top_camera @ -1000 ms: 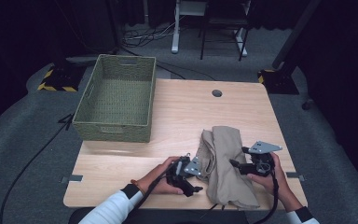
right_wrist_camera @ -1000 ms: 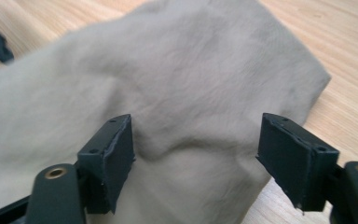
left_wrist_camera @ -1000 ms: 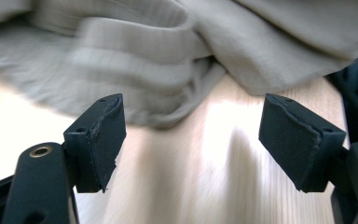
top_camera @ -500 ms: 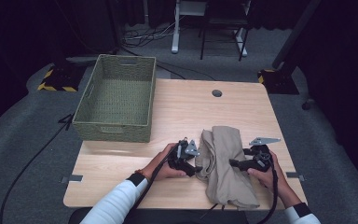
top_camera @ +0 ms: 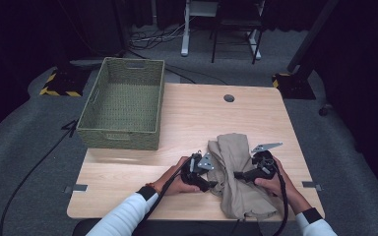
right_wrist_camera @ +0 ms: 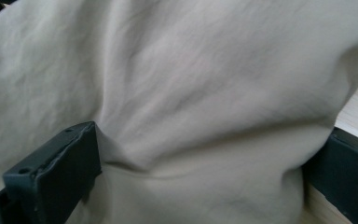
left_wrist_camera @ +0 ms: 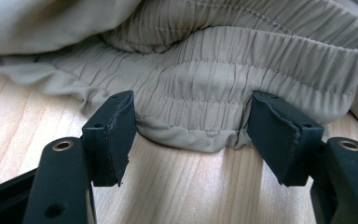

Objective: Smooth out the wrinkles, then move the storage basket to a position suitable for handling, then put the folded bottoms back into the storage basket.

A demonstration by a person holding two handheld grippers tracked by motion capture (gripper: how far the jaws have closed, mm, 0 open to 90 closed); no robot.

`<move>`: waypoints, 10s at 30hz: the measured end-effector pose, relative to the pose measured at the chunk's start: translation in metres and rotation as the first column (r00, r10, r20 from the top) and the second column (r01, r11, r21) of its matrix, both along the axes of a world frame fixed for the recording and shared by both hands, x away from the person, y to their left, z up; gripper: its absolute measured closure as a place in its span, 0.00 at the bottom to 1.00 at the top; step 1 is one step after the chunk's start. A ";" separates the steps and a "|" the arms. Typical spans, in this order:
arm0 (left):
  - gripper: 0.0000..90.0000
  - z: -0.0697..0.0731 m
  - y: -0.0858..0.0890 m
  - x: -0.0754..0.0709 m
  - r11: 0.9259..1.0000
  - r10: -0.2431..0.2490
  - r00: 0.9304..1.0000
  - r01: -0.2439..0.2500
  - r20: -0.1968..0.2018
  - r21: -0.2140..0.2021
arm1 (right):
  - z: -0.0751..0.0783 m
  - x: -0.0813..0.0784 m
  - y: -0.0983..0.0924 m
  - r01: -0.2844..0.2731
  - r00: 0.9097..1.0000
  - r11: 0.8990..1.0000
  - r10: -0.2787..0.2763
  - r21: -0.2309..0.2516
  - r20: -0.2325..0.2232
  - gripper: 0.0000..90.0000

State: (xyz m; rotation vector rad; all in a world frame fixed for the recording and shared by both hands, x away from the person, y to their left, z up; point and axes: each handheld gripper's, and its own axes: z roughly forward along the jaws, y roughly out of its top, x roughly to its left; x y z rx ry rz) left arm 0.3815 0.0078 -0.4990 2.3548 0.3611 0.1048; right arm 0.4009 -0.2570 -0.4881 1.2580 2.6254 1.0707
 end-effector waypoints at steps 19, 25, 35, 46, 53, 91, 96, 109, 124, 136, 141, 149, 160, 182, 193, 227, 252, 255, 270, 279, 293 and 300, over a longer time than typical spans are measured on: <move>0.37 -0.001 -0.001 0.000 1.000 0.001 1.000 -0.001 0.003 -0.010 | 0.003 0.000 0.039 -0.060 0.998 0.994 0.061 -0.088 0.006 0.12; 0.37 -0.001 -0.001 -0.001 1.000 0.002 1.000 -0.002 0.002 -0.012 | 0.008 -0.005 0.051 -0.142 0.990 0.987 0.142 -0.071 -0.006 0.42; 0.37 -0.001 0.000 -0.001 1.000 0.006 1.000 -0.006 0.001 -0.012 | 0.009 -0.008 0.052 -0.189 0.982 0.981 0.189 -0.048 0.005 0.64; 0.24 0.003 0.020 -0.002 0.999 0.023 0.999 -0.023 -0.023 -0.026 | 0.014 -0.014 0.037 -0.172 0.982 0.985 0.174 -0.026 0.069 0.71; 0.19 0.018 0.060 -0.020 0.997 0.072 0.997 -0.072 0.006 -0.022 | 0.018 -0.015 0.020 -0.135 0.985 0.990 0.138 -0.039 0.102 0.71; 0.18 -0.001 0.145 -0.035 0.974 0.226 0.974 -0.227 0.014 0.011 | 0.019 -0.010 -0.044 -0.018 0.992 1.000 0.018 -0.007 0.124 0.71; 0.19 0.009 0.150 -0.036 0.974 0.225 0.974 -0.224 0.035 -0.030 | 0.019 -0.010 -0.044 -0.016 0.992 1.000 0.017 -0.008 0.128 0.71; 0.19 0.056 0.179 -0.041 0.950 0.262 0.957 -0.234 0.123 -0.206 | 0.019 -0.012 -0.045 -0.012 0.992 1.000 0.012 -0.003 0.122 0.70; 0.21 0.100 0.210 -0.033 0.909 0.365 0.904 -0.294 0.223 -0.295 | 0.017 -0.012 -0.042 -0.026 0.994 1.000 0.025 0.007 0.103 0.70; 0.21 0.084 0.206 0.028 0.907 0.395 0.900 -0.351 0.182 -0.233 | 0.016 -0.011 -0.043 -0.027 0.995 1.000 0.026 0.008 0.098 0.70; 0.24 0.076 0.205 0.043 0.909 0.396 0.904 -0.362 0.159 -0.207 | 0.016 -0.012 -0.044 -0.023 0.995 1.000 0.023 0.006 0.094 0.70; 0.35 0.065 0.202 0.056 0.918 0.387 0.909 -0.363 0.156 -0.160 | 0.016 -0.011 -0.044 -0.024 0.995 1.000 0.024 0.004 0.093 0.70; 0.58 0.069 0.195 0.066 0.942 0.314 0.939 -0.288 0.142 -0.174 | 0.015 -0.011 -0.043 -0.024 0.996 1.000 0.023 0.000 0.087 0.70; 0.80 0.072 0.108 0.047 0.977 0.154 0.977 -0.128 0.146 -0.173 | 0.014 -0.010 -0.044 -0.018 0.997 1.000 0.018 0.003 0.078 0.70; 0.79 0.072 0.037 0.028 0.984 0.066 0.986 -0.040 0.152 -0.171 | 0.015 -0.008 -0.056 0.027 0.996 1.000 -0.028 0.004 0.080 0.70; 0.22 0.084 0.051 -0.067 0.984 -0.045 0.973 0.082 0.224 -0.159 | 0.018 -0.008 -0.074 0.093 0.990 0.995 -0.096 0.035 0.103 0.70; 0.19 0.001 0.134 -0.070 0.990 0.126 0.988 -0.131 0.088 0.049 | 0.034 -0.009 -0.083 0.132 0.977 0.984 -0.149 0.119 0.155 0.71; 0.19 -0.002 0.138 -0.065 0.991 0.125 0.989 -0.128 0.082 0.025 | 0.036 -0.009 -0.085 0.131 0.974 0.983 -0.153 0.130 0.169 0.71; 0.18 -0.005 0.141 -0.058 0.991 0.131 0.991 -0.131 0.009 -0.002 | 0.052 -0.011 -0.094 0.133 0.960 0.973 -0.173 0.188 0.219 0.71; 0.18 -0.005 0.141 -0.058 0.991 0.131 0.991 -0.131 0.009 -0.002 | 0.065 -0.014 -0.101 0.137 0.949 0.963 -0.195 0.234 0.249 0.72; 0.18 -0.005 0.141 -0.058 0.991 0.130 0.991 -0.130 0.009 -0.002 | 0.103 -0.018 -0.097 0.106 0.920 0.957 -0.197 0.270 0.338 0.72; 0.18 -0.005 0.141 -0.058 0.991 0.130 0.991 -0.130 0.009 -0.002 | 0.127 -0.015 -0.091 0.086 0.908 0.956 -0.191 0.280 0.372 0.72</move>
